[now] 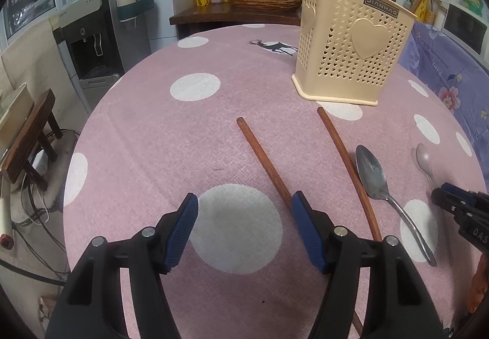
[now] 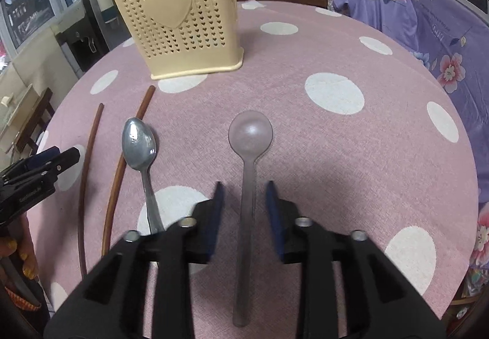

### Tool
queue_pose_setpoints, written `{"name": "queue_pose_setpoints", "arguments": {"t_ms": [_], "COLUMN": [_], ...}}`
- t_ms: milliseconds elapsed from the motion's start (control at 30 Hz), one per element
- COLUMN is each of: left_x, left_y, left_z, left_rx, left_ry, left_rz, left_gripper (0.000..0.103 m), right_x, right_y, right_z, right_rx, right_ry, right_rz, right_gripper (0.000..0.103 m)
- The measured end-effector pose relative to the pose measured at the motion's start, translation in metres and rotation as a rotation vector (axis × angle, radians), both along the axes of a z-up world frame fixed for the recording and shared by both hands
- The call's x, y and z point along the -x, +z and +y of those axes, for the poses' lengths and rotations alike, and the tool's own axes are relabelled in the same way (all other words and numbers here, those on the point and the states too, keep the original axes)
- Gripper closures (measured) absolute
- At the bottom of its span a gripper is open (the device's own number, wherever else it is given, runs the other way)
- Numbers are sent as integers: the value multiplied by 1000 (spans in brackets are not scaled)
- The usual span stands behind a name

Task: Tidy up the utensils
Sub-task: 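Grasp the clear plastic spoon with the right tool while the left tool grasps a wooden chopstick, then carry both over the holder and open both tools to drop them in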

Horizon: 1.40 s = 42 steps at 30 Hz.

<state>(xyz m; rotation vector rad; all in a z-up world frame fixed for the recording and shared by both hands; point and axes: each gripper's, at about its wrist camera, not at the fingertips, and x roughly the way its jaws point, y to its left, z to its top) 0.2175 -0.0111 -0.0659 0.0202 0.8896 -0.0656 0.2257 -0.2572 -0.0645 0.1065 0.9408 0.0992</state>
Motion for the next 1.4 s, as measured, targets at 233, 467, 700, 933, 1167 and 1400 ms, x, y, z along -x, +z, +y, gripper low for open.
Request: {"name": "queue_pose_setpoints", "arguments": {"t_ms": [233,467,700,933,1167,1400], "left_x": [-18,-47,-69,-73,-77,-65], "left_y": [-5,-8,-6,-5,-3,30], "left_z": [1,-7,-22,-23,-22,-21], "left_rx": [10,-5,-43,-35,24,57], "left_ry": [19,13,1,12,13,1], "left_rz": [38,70,80,79,85,-3], "left_gripper": [40,45,74,91,94,94], "right_x": [-20,-33,-47,-52,-50,-46], "right_y": [1,-3,-4,-4,1,15], "right_z": [9,10,14,15,11,10], "right_rx": [48,45,74,98,42,64], "right_ry": [21,18,8,22,35,48], "right_rz": [7,39,28,29,-3,-55], "right_gripper": [61,61,67,68,90,90]}}
